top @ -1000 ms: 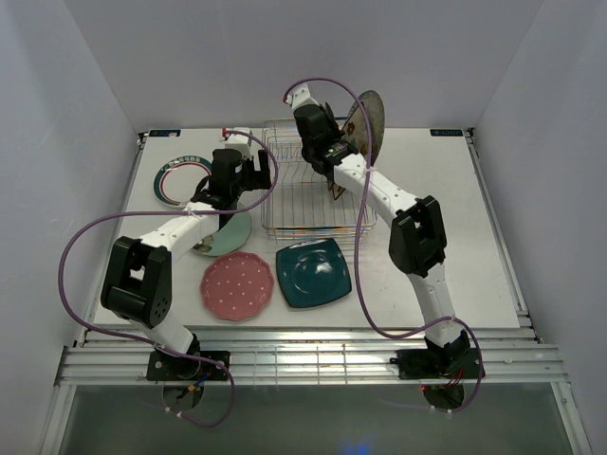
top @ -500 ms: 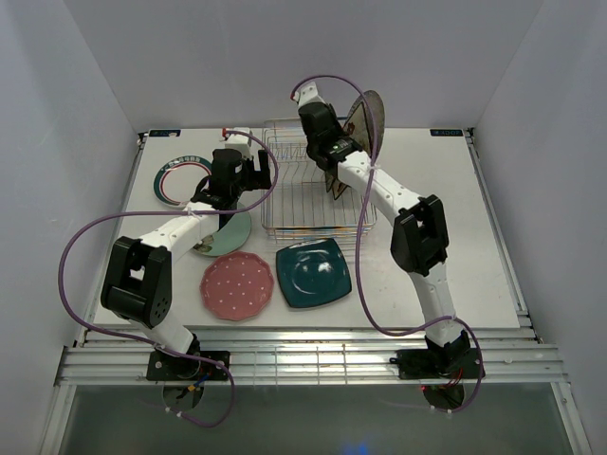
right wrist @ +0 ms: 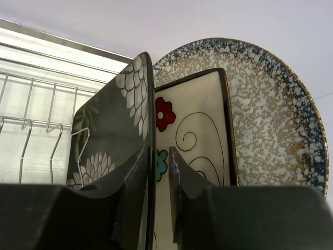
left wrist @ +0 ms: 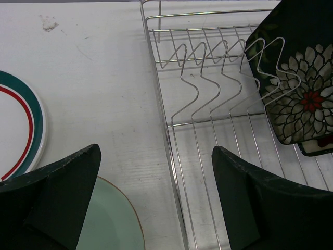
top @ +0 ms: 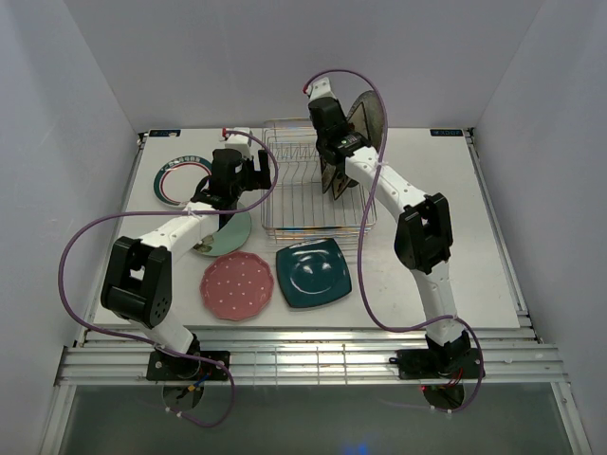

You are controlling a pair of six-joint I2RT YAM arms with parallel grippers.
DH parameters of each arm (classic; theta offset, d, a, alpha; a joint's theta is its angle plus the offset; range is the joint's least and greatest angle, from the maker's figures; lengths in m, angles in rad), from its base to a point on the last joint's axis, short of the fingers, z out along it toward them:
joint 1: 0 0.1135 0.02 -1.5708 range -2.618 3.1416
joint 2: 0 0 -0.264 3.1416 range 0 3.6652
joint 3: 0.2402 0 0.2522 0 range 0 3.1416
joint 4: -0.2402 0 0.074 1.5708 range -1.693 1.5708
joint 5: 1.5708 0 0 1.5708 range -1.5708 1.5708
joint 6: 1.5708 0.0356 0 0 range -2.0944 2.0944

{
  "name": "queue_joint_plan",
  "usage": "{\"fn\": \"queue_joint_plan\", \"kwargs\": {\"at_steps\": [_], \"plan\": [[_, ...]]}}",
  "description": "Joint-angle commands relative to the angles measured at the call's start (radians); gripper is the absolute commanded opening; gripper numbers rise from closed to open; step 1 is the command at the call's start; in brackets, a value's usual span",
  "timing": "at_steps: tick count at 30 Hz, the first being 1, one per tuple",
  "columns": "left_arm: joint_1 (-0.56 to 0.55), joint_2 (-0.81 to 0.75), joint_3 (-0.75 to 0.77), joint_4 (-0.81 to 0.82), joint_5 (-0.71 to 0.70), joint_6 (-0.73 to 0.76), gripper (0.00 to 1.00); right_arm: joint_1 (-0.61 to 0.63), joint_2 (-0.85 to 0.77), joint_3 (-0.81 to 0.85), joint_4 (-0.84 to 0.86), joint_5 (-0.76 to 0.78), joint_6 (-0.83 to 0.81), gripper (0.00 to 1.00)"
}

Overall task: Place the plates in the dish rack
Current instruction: Insert the plate into the dish rack.

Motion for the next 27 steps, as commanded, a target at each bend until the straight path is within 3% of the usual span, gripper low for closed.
{"fn": "queue_joint_plan", "kwargs": {"at_steps": [1,6,10,20,27], "plan": [[0.004,-0.026,0.025,0.003,0.007,0.004,0.98,-0.005,-0.052,0.049,0.062,0.009,0.011,0.29],[0.005,-0.026,0.025,0.003,0.007,0.004,0.98,-0.005,-0.059,0.04,0.062,0.016,0.013,0.33],[0.004,-0.025,0.025,0.003,0.007,0.004,0.98,-0.005,-0.069,0.035,0.062,0.016,0.016,0.42],[0.004,-0.026,0.027,0.003,0.004,0.004,0.98,-0.005,-0.164,-0.048,0.069,-0.024,0.053,0.48],[0.004,-0.028,0.027,0.003,0.006,0.005,0.98,-0.001,-0.313,-0.245,0.157,-0.102,0.077,0.69]]}}
